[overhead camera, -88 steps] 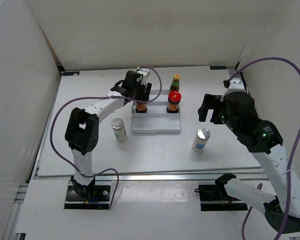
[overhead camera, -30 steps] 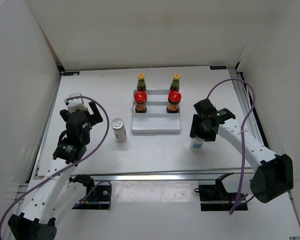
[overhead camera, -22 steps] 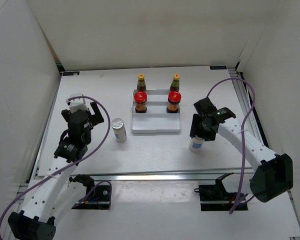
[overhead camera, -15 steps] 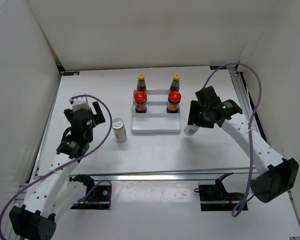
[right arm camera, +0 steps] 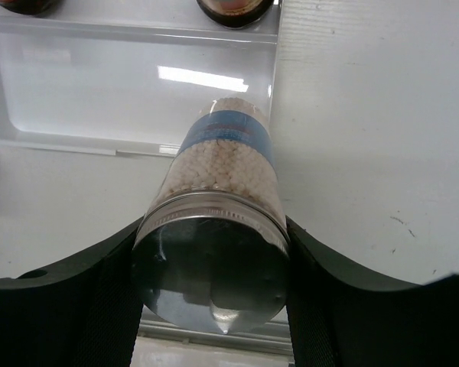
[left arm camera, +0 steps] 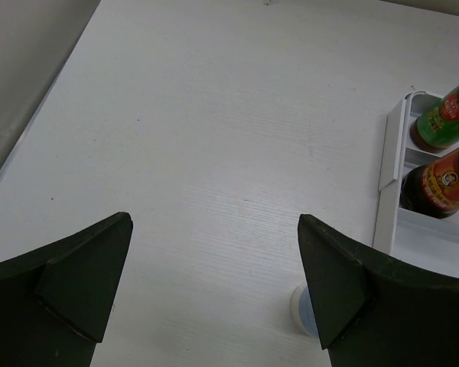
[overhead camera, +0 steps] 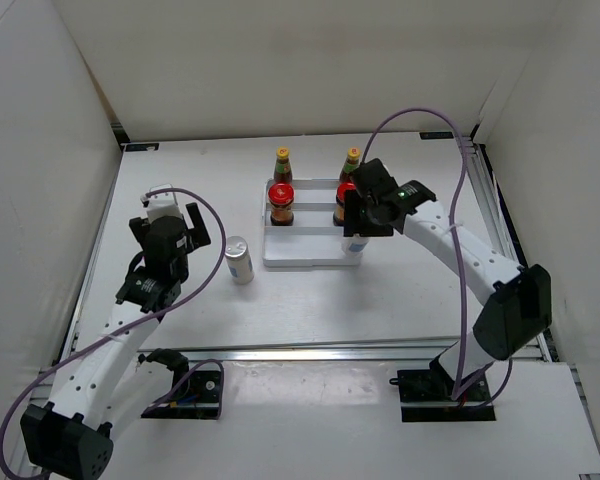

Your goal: Organize the condiment bottles

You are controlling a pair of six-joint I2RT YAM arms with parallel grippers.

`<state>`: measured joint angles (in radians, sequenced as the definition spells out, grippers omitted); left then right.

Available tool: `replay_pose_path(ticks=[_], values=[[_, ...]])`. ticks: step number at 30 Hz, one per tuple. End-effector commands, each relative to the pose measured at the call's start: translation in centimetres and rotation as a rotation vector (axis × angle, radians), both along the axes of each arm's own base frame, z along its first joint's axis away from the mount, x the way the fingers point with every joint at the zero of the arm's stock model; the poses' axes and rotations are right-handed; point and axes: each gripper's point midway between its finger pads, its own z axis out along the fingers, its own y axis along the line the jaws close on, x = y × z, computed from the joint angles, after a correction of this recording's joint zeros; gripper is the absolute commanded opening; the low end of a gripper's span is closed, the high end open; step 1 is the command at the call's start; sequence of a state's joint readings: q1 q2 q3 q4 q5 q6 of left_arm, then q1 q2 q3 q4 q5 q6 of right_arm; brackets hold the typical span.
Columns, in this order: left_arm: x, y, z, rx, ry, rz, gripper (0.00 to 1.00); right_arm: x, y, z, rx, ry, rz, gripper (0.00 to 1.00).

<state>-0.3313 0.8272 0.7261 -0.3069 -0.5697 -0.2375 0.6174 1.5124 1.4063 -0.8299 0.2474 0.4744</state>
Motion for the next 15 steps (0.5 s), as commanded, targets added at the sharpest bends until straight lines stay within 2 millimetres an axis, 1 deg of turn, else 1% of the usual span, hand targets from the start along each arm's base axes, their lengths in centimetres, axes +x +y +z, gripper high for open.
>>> replay_pose_path(ticks=[1, 2, 3, 4, 5, 6, 7, 8, 10, 11, 12, 13, 14, 15], values=[[-0.1, 0.1, 0.8, -0.012, -0.027, 0.013, 1.00, 2.6, 1.4, 2.0, 0.043, -0.104, 0.006, 0.00], [-0.1, 0.1, 0.8, -0.020, -0.030, 0.016, 1.00, 2.9, 1.8, 1.8, 0.052, -0.102, 0.012, 0.00], [-0.2, 0.1, 1.0, -0.023, -0.038, 0.016, 1.00, 3.0, 2.1, 1.3, 0.057, -0.096, 0.017, 0.00], [-0.2, 0.0, 1.0, -0.026, -0.037, 0.007, 1.00, 3.1, 2.3, 0.3, 0.049, -0.071, 0.023, 0.00], [-0.2, 0.0, 1.0, -0.026, -0.037, 0.007, 1.00, 2.9, 2.5, 0.0, 0.057, -0.063, 0.031, 0.00], [-0.3, 0.0, 0.6, -0.023, -0.029, 0.007, 1.00, 3.0, 2.6, -0.5, 0.049, -0.052, 0.031, 0.00], [-0.4, 0.0, 0.8, -0.026, -0.037, 0.007, 1.00, 3.0, 2.6, -0.5, 0.056, -0.049, 0.021, 0.00], [-0.4, 0.0, 0.8, -0.026, -0.037, 0.007, 1.00, 3.0, 2.8, -1.3, 0.055, -0.035, 0.026, 0.00], [-0.4, 0.0, 0.8, -0.026, -0.037, 0.007, 1.00, 3.1, 2.9, -2.0, 0.044, -0.018, 0.026, 0.00], [-0.4, 0.0, 0.8, -0.026, -0.037, 0.007, 1.00, 3.0, 3.0, -2.0, 0.050, -0.014, 0.031, 0.00], [-0.3, -0.1, 0.8, -0.029, -0.036, -0.001, 1.00, 3.0, 3.1, -2.4, 0.044, -0.005, 0.031, 0.10], [-0.4, -0.1, 1.1, -0.032, -0.045, -0.001, 1.00, 3.1, 3.1, -2.8, 0.039, 0.002, 0.031, 0.18], [-0.4, -0.1, 1.1, -0.032, -0.045, -0.001, 1.00, 3.1, 3.1, -2.8, 0.039, 0.002, 0.031, 0.23], [-0.4, -0.1, 1.1, -0.032, -0.045, -0.001, 1.00, 3.2, 2.9, -2.8, 0.033, -0.002, 0.026, 0.25]])
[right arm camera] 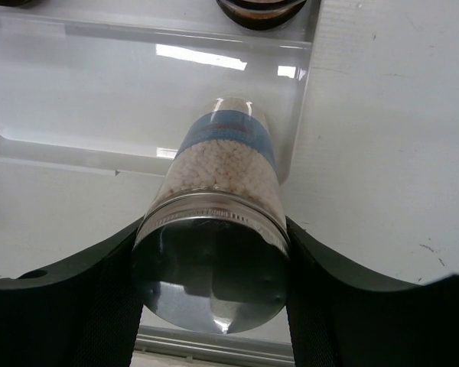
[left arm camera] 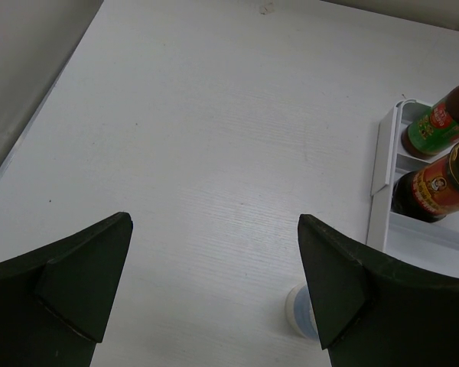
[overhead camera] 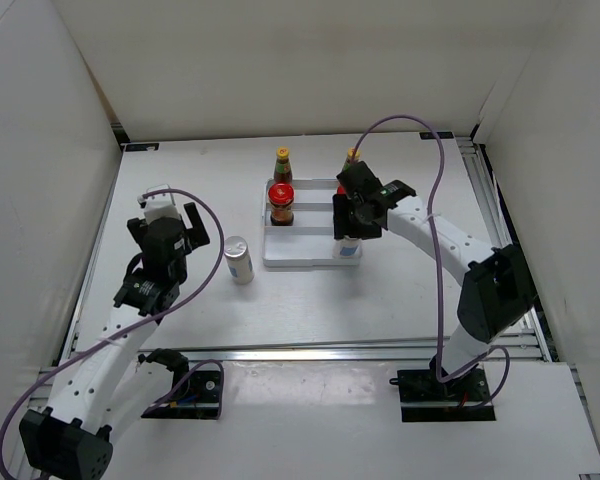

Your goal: Organize the condiment bottles

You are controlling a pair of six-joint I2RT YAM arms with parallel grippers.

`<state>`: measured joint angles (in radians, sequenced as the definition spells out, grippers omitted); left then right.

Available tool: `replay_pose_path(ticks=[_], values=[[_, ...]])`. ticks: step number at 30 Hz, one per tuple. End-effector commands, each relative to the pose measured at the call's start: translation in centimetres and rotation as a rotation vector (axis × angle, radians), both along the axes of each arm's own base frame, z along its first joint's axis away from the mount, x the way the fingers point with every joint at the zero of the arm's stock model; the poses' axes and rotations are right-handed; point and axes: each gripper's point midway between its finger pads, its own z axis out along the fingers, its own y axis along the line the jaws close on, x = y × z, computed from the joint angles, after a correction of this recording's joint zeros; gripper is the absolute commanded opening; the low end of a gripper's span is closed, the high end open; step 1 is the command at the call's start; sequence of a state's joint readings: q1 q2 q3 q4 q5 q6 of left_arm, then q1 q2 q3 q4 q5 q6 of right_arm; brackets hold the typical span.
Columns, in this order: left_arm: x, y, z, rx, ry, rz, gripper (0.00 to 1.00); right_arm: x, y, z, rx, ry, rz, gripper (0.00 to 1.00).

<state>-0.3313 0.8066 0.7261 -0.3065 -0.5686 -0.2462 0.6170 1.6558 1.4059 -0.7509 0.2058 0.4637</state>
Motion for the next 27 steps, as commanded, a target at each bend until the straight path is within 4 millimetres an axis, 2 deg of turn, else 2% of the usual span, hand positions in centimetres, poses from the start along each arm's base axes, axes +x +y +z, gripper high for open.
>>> replay_pose_path(ticks=[1, 3, 4, 7, 8, 9, 10, 13, 14, 15, 21, 23, 25, 27], values=[[-0.2, -0.3, 0.5, -0.020, -0.022, -0.013, 1.00, 1.4, 0.7, 1.0, 0.027, -0.058, -0.010, 0.27], [-0.2, -0.3, 0.5, -0.020, -0.022, -0.013, 1.00, 1.6, 0.1, 0.4, -0.009, -0.049, -0.035, 0.30], [-0.2, -0.3, 0.5, -0.020, -0.022, -0.013, 1.00, 1.7, 0.2, 1.1, -0.005, -0.056, -0.035, 0.31], [-0.3, -0.3, 0.7, -0.023, -0.031, -0.013, 1.00, 1.9, -0.2, 0.5, -0.041, -0.040, -0.046, 0.27], [-0.3, -0.3, 0.7, -0.023, -0.031, -0.013, 1.00, 2.3, 0.1, 0.6, -0.038, -0.045, -0.046, 0.33], [-0.4, -0.2, 1.0, -0.026, -0.039, -0.013, 1.00, 2.3, 0.1, 0.2, -0.050, -0.028, -0.045, 0.43], [-0.4, -0.5, 1.0, -0.026, -0.039, -0.022, 1.00, 2.4, 0.2, 0.1, -0.055, -0.022, -0.045, 0.63], [-0.4, -1.1, 0.9, -0.032, -0.037, -0.052, 1.00, 2.2, 0.3, 0.4, -0.057, -0.033, -0.040, 0.88], [-0.3, -1.2, 0.6, -0.020, -0.023, -0.054, 1.00, 2.4, 0.3, 0.2, -0.060, -0.042, -0.045, 0.92], [-0.2, -1.5, 0.3, -0.016, -0.013, -0.063, 1.00, 2.2, 0.4, 1.0, -0.052, -0.072, -0.041, 0.97], [0.0, -1.6, 0.4, -0.002, -0.008, -0.077, 1.00, 2.6, 0.2, 2.8, -0.055, -0.144, -0.035, 1.00], [-0.2, -1.6, 0.7, -0.005, -0.018, -0.077, 1.00, 3.0, 0.4, 4.8, -0.030, -0.187, -0.027, 1.00], [-0.2, -1.6, 0.7, -0.005, -0.018, -0.077, 1.00, 2.8, 0.3, 5.7, -0.021, -0.207, -0.021, 1.00], [-0.1, -1.8, 0.7, -0.009, -0.017, -0.087, 1.00, 2.6, -0.2, 8.4, -0.001, -0.284, -0.037, 1.00]])
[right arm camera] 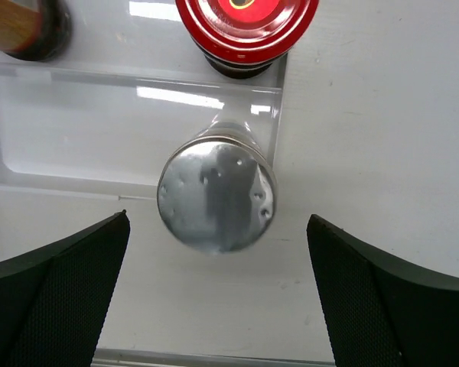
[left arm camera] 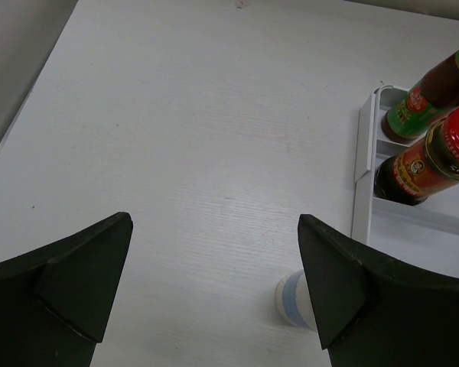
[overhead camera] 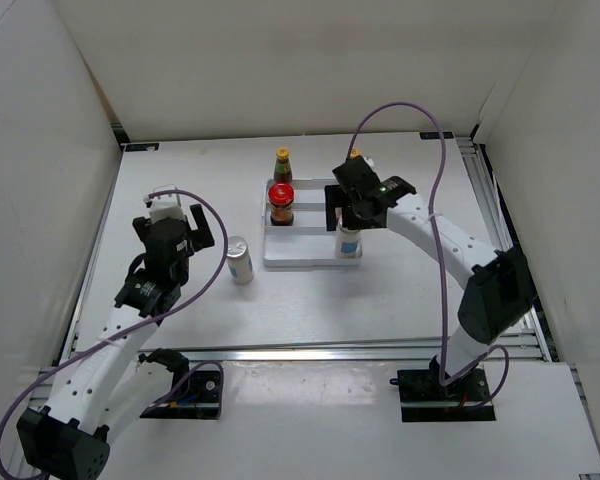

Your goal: Organize the condiment bottles

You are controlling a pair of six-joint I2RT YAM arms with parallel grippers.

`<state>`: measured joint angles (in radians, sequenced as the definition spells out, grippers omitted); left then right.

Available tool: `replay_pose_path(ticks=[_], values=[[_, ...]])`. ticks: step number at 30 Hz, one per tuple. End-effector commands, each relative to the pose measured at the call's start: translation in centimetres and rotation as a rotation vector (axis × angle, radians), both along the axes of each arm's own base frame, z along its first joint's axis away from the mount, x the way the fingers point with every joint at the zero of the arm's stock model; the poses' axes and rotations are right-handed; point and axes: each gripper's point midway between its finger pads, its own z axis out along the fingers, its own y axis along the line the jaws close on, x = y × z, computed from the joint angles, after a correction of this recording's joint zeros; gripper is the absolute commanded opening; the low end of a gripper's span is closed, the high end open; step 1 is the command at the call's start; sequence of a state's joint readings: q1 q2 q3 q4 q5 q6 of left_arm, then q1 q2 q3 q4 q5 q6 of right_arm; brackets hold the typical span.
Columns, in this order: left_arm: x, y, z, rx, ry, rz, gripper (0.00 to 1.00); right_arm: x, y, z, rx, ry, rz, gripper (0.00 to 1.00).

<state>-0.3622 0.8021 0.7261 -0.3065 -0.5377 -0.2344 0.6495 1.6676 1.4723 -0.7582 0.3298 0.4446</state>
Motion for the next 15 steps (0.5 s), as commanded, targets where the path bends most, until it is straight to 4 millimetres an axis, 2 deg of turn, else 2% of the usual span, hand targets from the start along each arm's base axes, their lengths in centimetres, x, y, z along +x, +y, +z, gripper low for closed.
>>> replay_pose_path(ticks=[1, 2, 6, 7, 8, 10, 11, 12, 13, 15], values=[[-0.1, -0.6, 0.6, -0.012, -0.017, -0.034, 1.00, 0.7, -0.3, 6.9, 0.079, -0.197, -0.014, 1.00], [-0.1, -0.7, 0.6, -0.015, -0.016, -0.043, 1.00, 0.1, -0.4, 8.6, 0.114, -0.240, -0.007, 1.00], [0.3, -2.3, 0.0, -0.033, -0.010, -0.126, 1.00, -0.8, -1.4, 11.8, 0.167, -0.330, -0.009, 1.00], [0.5, -3.9, 0.3, -0.044, -0.031, -0.205, 1.00, -1.2, -1.7, 12.7, 0.177, -0.352, -0.004, 1.00], [0.4, -4.8, -0.3, -0.028, -0.026, -0.262, 1.00, -1.3, -1.8, 13.2, 0.185, -0.362, -0.004, 1.00], [0.4, -7.3, 0.2, -0.060, -0.063, -0.389, 1.00, -1.9, -2.7, 13.6, 0.176, -0.384, -0.013, 1.00], [0.4, -7.9, 0.2, -0.058, -0.072, -0.423, 1.00, -2.0, -2.8, 13.6, 0.181, -0.390, -0.013, 1.00], [0.1, -9.0, -0.4, -0.072, -0.066, -0.484, 1.00, -2.2, -3.0, 13.0, 0.167, -0.382, -0.006, 1.00], [0.0, -9.4, -0.1, -0.079, -0.077, -0.505, 1.00, -2.3, -3.3, 13.4, 0.168, -0.394, -0.013, 1.00], [0.1, -10.1, -0.5, -0.085, -0.063, -0.535, 1.00, -2.4, -3.4, 12.8, 0.158, -0.382, -0.012, 1.00]])
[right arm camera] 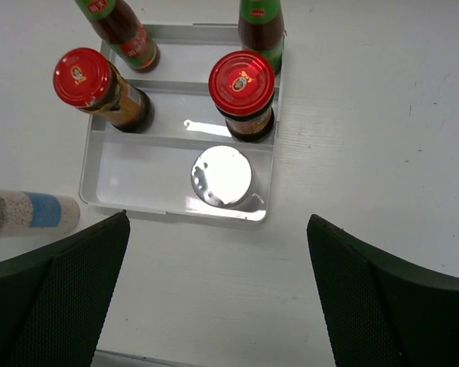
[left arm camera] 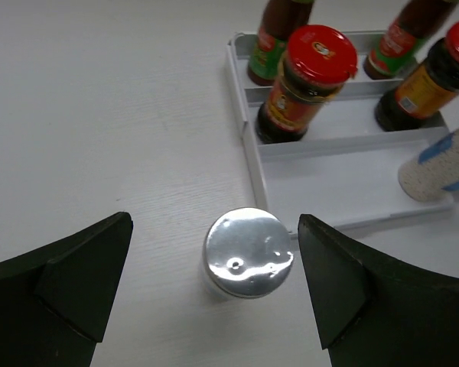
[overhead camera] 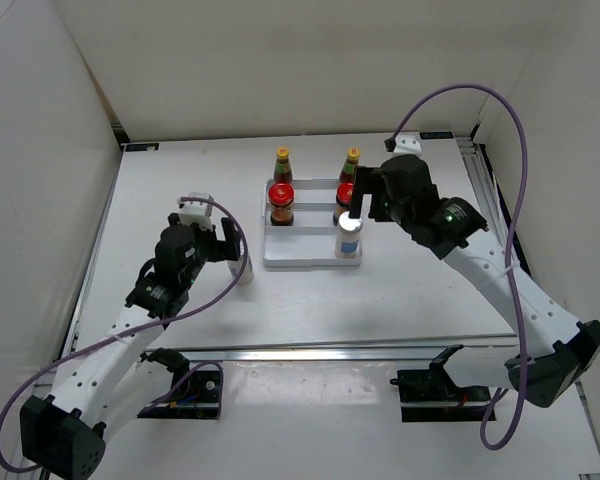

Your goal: Organize the condiment bottles

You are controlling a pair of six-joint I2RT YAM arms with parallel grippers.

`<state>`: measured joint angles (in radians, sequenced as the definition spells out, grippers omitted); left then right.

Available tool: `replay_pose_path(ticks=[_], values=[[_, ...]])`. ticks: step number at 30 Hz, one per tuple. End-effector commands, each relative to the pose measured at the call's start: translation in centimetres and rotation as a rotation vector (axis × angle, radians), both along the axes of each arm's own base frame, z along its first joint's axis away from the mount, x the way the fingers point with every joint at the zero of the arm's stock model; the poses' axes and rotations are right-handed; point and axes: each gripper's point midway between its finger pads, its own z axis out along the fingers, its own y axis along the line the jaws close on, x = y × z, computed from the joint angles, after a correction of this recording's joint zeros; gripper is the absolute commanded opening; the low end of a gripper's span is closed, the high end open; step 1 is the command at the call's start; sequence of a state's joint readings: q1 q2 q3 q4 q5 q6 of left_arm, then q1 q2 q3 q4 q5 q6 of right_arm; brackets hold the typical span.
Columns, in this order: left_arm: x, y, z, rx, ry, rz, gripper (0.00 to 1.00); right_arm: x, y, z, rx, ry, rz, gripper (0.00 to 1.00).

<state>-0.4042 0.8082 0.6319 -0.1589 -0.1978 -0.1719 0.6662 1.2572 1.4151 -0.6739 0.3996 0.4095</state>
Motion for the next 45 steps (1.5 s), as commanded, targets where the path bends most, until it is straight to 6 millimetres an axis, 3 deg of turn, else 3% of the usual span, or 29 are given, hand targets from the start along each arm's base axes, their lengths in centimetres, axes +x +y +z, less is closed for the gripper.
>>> replay_pose_path(ticks=[1, 11, 14, 20, 29, 35, 40, 45], values=[[-0.1, -3.2, 1.1, -0.038, -0.045, -0.162, 1.00, 0.1, -0.5, -1.5, -0.046, 0.007, -0.012, 1.00], [0.9, -5.1, -2.8, 0.031, 0.084, -0.188, 1.00, 0.1, -0.2, -2.6, -0.065, 0.033, 0.010, 1.00], [1.3, -3.9, -3.8, 0.052, 0.117, -0.110, 1.00, 0.3, -0.1, -2.4, -0.067, 0.024, 0.014, 1.00], [1.5, -3.3, -4.6, 0.067, 0.158, -0.068, 1.00, 0.3, -0.1, -2.4, -0.067, 0.024, 0.014, 1.00], [1.7, -4.1, -5.7, 0.073, 0.203, -0.101, 0.74, 0.1, -0.2, -3.2, -0.078, 0.039, 0.015, 1.00], [1.7, -4.1, -6.2, 0.085, 0.229, -0.100, 0.64, 0.3, -0.5, -3.2, -0.078, 0.039, 0.005, 1.00], [1.6, -4.2, -7.2, 0.110, 0.277, -0.113, 0.61, 0.3, -0.5, -3.2, -0.078, 0.039, 0.005, 1.00], [1.7, -4.1, -7.5, 0.120, 0.289, -0.105, 0.67, 0.2, -0.6, -2.9, -0.072, 0.032, 0.005, 1.00]])
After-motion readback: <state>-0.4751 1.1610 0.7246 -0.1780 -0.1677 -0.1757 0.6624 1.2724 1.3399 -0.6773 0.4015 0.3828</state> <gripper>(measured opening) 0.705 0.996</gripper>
